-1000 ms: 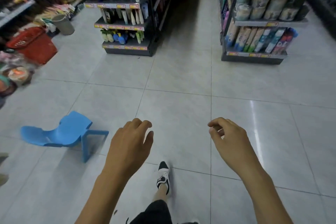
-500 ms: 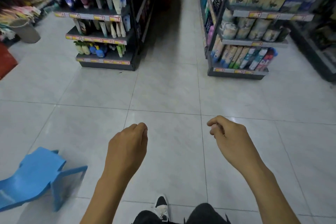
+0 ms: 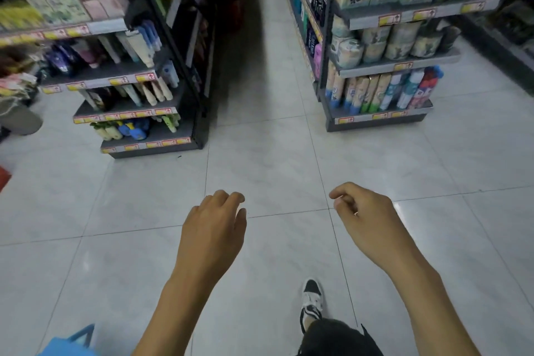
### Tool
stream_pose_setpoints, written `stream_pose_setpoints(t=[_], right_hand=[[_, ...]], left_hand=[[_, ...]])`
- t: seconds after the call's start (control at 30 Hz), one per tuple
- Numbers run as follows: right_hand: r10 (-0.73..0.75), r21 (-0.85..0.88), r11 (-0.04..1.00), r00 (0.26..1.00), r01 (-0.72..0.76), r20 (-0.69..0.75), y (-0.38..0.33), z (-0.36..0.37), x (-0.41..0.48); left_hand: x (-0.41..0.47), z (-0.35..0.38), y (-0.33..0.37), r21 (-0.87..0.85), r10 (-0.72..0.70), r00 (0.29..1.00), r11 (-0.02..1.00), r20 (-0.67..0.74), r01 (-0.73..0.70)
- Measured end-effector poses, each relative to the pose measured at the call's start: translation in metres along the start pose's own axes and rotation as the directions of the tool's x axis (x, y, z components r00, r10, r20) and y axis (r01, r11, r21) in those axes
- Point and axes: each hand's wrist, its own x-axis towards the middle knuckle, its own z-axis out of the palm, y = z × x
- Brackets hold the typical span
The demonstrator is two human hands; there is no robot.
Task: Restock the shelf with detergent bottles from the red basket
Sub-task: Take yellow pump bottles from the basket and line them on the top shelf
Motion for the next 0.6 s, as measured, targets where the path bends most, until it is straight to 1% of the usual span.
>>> stream_pose_setpoints(t=[0.07, 0.17, 0.27, 0.4, 0.6], right_hand=[[-0.008, 0.014, 1.0, 1.0, 0.008, -0.001, -0.004, -0.012, 0.043], [-0.017, 0.031, 0.999, 1.0, 0.018, -0.011, -0.017, -0.027, 0.104], [-0.047, 0.048, 0.998, 0.999, 0.049, -0.027, -0.036, -0.035, 0.159], [-0.086, 0.026, 0.996, 0.996, 0.085, 0.032, -0.052, -0.036, 0.222], [-0.098, -0.035, 0.994, 0.991, 0.101, 0.089, -0.077, -0.013, 0.325]], left_hand=[[0.042, 0.0, 0.004, 0.058, 0.007, 1.0, 0.998, 0.007, -0.007], [0.099, -0.003, 0.004, 0.12, -0.023, 1.0, 0.993, 0.012, 0.022], [0.144, -0.003, -0.004, 0.11, -0.078, 0.997, 0.991, -0.019, 0.08], [0.195, 0.002, -0.014, 0.04, -0.165, 0.985, 0.985, -0.05, 0.167], [0.283, 0.025, -0.057, 0.007, -0.233, 0.972, 0.972, -0.025, 0.233]])
